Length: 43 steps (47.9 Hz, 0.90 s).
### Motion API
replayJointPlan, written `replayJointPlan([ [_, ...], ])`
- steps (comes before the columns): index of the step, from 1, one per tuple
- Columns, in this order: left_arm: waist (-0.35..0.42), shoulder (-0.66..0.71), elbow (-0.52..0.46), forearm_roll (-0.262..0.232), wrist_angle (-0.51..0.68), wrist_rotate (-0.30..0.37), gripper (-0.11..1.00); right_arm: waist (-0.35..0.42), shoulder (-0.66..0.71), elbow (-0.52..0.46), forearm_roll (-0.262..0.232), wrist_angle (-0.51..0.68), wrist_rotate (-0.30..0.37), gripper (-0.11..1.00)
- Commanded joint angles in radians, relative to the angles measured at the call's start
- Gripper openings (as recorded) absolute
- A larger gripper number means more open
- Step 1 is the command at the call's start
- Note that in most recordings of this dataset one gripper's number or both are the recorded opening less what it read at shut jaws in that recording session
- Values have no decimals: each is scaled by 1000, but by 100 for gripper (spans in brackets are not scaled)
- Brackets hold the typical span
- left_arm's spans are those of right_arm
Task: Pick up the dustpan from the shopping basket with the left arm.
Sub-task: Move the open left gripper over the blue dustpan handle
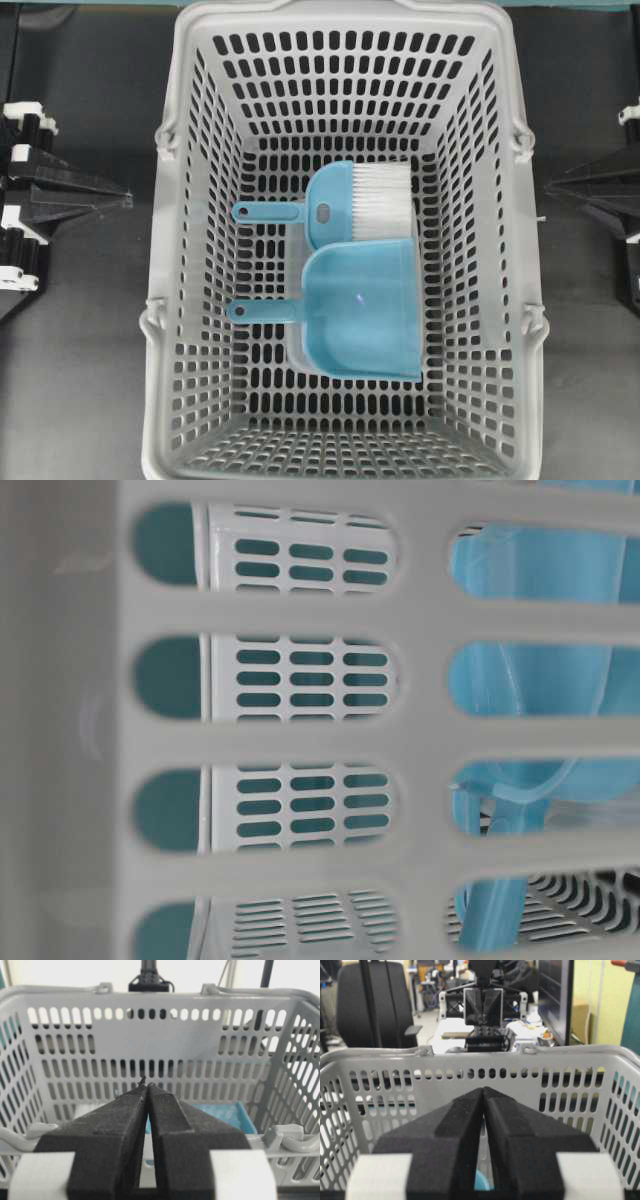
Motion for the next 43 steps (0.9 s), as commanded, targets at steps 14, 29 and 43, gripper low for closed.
replayJointPlan([
  [14, -49, 51, -193, 41, 273, -11, 0, -11, -35, -12, 17, 15, 6, -1],
  [29, -72, 239, -449, 43, 589, -3, 0, -11, -51, -58, 17, 173, 5, -1],
  [43, -86, 439, -696, 41, 914, 8, 0, -9, -48, -97, 17, 256, 3, -1],
])
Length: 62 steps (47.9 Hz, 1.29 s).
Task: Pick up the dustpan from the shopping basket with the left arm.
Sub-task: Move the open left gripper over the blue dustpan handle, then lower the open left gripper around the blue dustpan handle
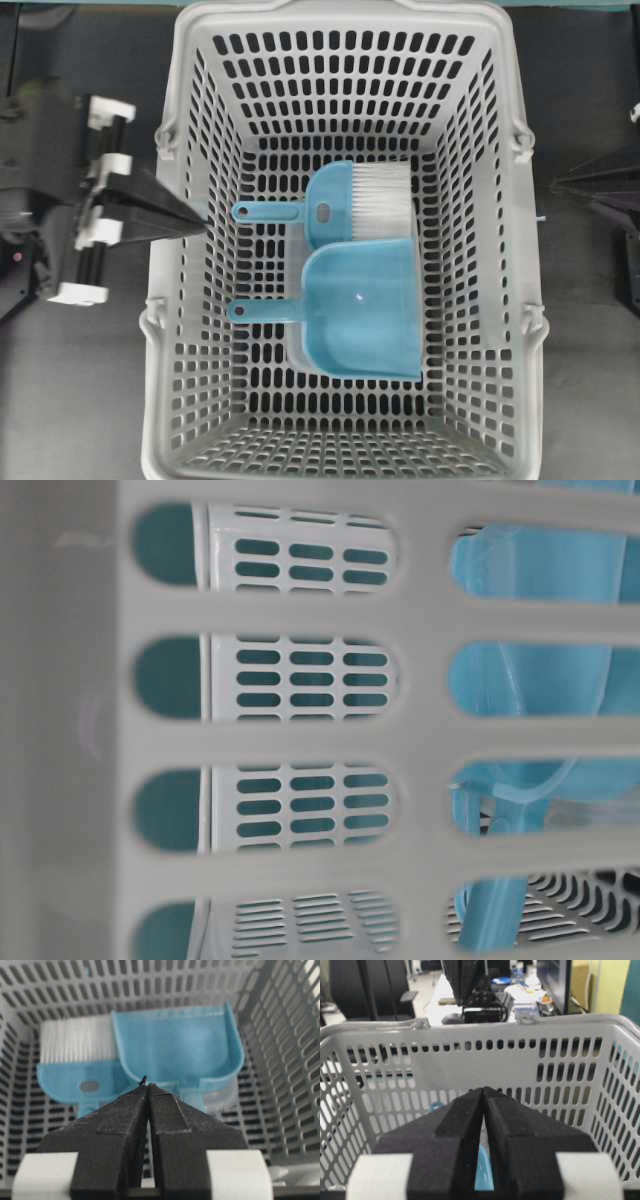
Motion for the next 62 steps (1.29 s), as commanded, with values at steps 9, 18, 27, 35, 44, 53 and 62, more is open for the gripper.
replayJointPlan([
  [9, -20, 152, -178, 3, 189, 6, 0, 9, 17, -81, 3, 178, 0, -1],
  [18, -23, 218, -244, 3, 256, 6, 0, 17, 14, -112, 3, 235, -2, 0],
  [27, -25, 279, -288, 3, 304, -17, 2, 20, 11, -117, 5, 233, 8, 27],
  [35, -28, 367, -353, 3, 422, -60, 37, 20, 12, -117, 6, 230, 55, 74],
  [44, -55, 469, -391, 2, 463, -101, 86, 18, 11, -115, 6, 233, 66, 80],
  [53, -78, 563, -385, 3, 463, -109, 89, 20, 11, -114, 5, 233, 69, 80],
  [62, -86, 624, -365, 3, 465, -110, 89, 20, 20, -106, 5, 230, 69, 80],
])
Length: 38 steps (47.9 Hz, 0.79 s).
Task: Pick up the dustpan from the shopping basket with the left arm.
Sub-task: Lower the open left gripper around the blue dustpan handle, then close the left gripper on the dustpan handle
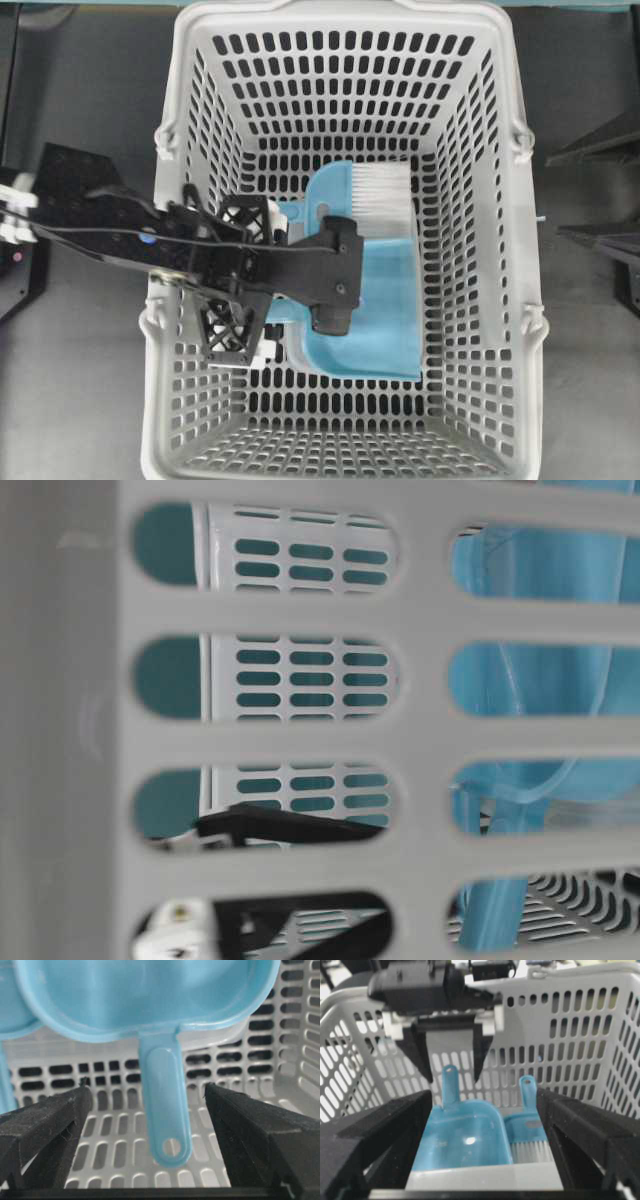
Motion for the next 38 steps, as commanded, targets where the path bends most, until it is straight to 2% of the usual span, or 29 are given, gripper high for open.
replayJointPlan([
  [1, -3, 17, -2, 3, -2, 0, 89, 2, 14, -15, 3, -8, 2, 80],
  [14, -3, 71, 14, 3, -29, -8, 88, 2, 12, -8, 3, -8, 2, 79],
  [19, -3, 74, 23, 3, -44, -11, 83, 2, 11, -3, 3, -9, 3, 79],
  [23, -3, 69, 17, 3, -48, -15, 70, 2, 9, 0, 3, -14, 3, 79],
  [30, -9, 43, 11, 5, -52, -8, 28, 2, 6, 3, 3, -21, 3, 79],
  [38, -5, -12, 2, 3, -51, -9, 28, 2, 5, 14, 5, -31, 3, 79],
])
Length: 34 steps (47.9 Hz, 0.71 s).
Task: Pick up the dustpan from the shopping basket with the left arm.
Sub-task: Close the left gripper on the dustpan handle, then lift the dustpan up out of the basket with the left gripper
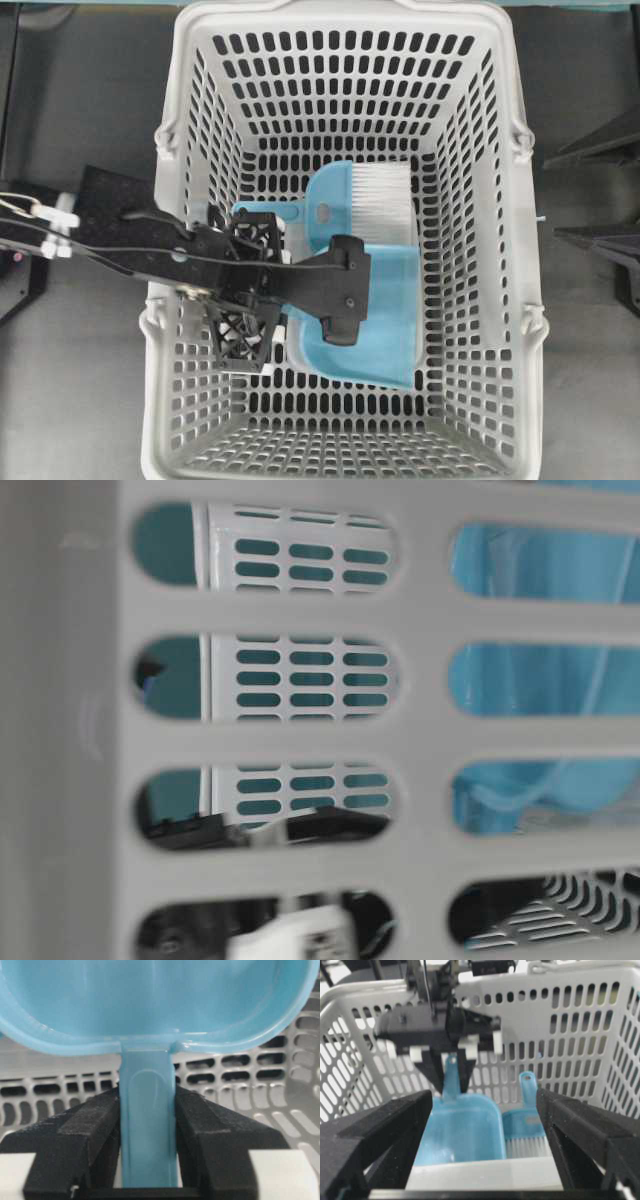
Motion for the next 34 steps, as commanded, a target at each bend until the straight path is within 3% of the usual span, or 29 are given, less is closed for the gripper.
replayJointPlan([
  [1, 2, -61, -28, 3, -3, 0, 28, 2, 3, -5, 3, -15, 2, 79],
  [26, 51, -268, -172, 5, 29, 3, 28, 2, -17, 28, 5, -78, 3, 79],
  [34, 57, -319, -160, 5, 20, 6, 28, 2, -38, 32, 5, -78, 3, 79],
])
